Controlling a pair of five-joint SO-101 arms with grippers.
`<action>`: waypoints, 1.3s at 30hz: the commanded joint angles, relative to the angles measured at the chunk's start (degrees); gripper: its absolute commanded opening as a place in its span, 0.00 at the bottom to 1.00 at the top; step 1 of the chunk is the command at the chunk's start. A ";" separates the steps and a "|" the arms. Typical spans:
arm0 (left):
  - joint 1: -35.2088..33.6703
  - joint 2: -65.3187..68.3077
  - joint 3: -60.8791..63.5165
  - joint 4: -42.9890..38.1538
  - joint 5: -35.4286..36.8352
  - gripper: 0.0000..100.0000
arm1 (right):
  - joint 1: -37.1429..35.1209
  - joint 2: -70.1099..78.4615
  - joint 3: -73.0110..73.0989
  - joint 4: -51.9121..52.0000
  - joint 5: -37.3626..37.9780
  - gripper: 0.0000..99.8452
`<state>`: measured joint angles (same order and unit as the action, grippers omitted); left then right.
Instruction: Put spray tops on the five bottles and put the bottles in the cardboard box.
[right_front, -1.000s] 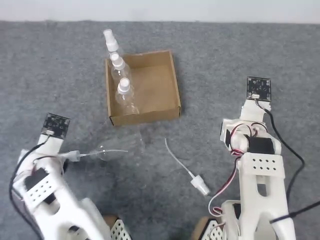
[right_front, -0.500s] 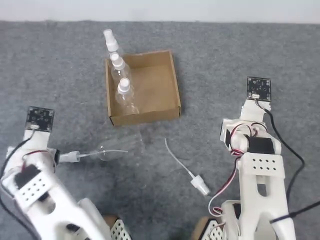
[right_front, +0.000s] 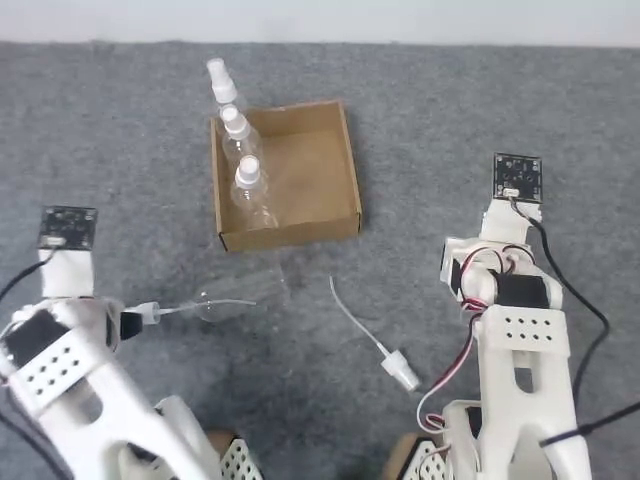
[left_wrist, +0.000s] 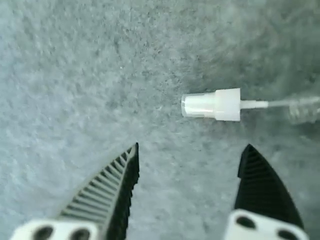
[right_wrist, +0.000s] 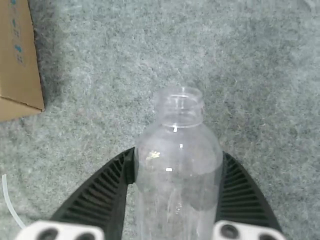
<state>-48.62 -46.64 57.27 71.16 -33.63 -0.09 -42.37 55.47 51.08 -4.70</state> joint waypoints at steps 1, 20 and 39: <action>2.37 -0.18 -3.47 0.35 10.64 0.30 | 0.66 -2.42 -0.62 -1.01 -0.18 0.18; 9.85 -0.09 -3.56 5.19 38.59 0.29 | 0.66 -2.51 -0.62 -1.01 -0.18 0.18; 9.49 24.18 -11.82 5.19 43.52 0.23 | 0.66 -2.42 -0.62 -1.01 -0.18 0.18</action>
<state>-39.03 -27.30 50.42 75.65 9.54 -0.09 -42.37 55.47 51.08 -4.79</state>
